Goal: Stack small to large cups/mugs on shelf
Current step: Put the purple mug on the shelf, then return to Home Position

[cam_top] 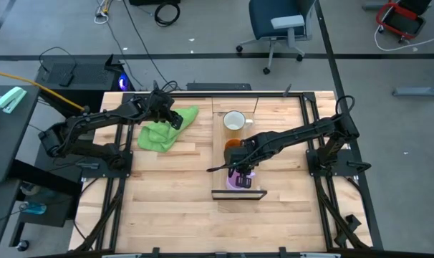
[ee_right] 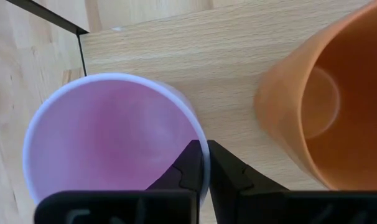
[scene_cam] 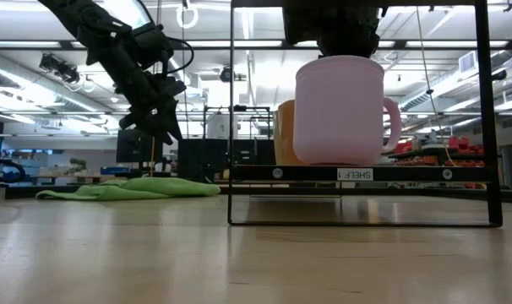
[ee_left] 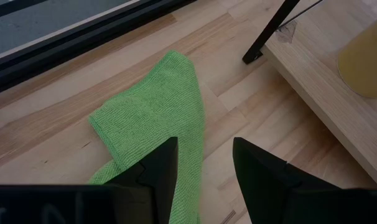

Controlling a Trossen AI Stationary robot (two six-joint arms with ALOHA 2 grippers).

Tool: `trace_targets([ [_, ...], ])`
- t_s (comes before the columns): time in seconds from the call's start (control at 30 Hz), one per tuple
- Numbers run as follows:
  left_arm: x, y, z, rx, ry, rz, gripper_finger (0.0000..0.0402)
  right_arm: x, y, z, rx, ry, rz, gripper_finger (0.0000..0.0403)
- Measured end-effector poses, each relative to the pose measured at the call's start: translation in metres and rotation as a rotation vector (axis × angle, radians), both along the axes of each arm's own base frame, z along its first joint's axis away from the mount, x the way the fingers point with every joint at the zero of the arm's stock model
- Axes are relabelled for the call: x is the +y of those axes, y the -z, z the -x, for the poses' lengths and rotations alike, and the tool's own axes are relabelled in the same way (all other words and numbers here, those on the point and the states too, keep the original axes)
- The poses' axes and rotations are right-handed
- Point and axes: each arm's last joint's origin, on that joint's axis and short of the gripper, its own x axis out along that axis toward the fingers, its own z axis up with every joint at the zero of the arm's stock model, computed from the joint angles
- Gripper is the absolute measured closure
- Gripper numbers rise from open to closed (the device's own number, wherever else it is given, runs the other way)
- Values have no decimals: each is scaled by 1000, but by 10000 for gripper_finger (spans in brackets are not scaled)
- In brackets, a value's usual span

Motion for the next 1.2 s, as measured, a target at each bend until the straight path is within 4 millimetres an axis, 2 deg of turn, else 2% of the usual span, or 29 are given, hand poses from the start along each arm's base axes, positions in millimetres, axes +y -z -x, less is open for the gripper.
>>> trace_targets([
  [0.3, 0, 0, 0, 0, 0, 0, 239, 0, 0, 0, 3, -1, -3, 373],
  [0.7, 0, 0, 0, 0, 0, 0, 239, 0, 2, 0, 9, 2, -5, 327],
  [1.2, 0, 0, 0, 0, 1, 0, 239, 0, -7, -2, -10, 9, -8, 326],
])
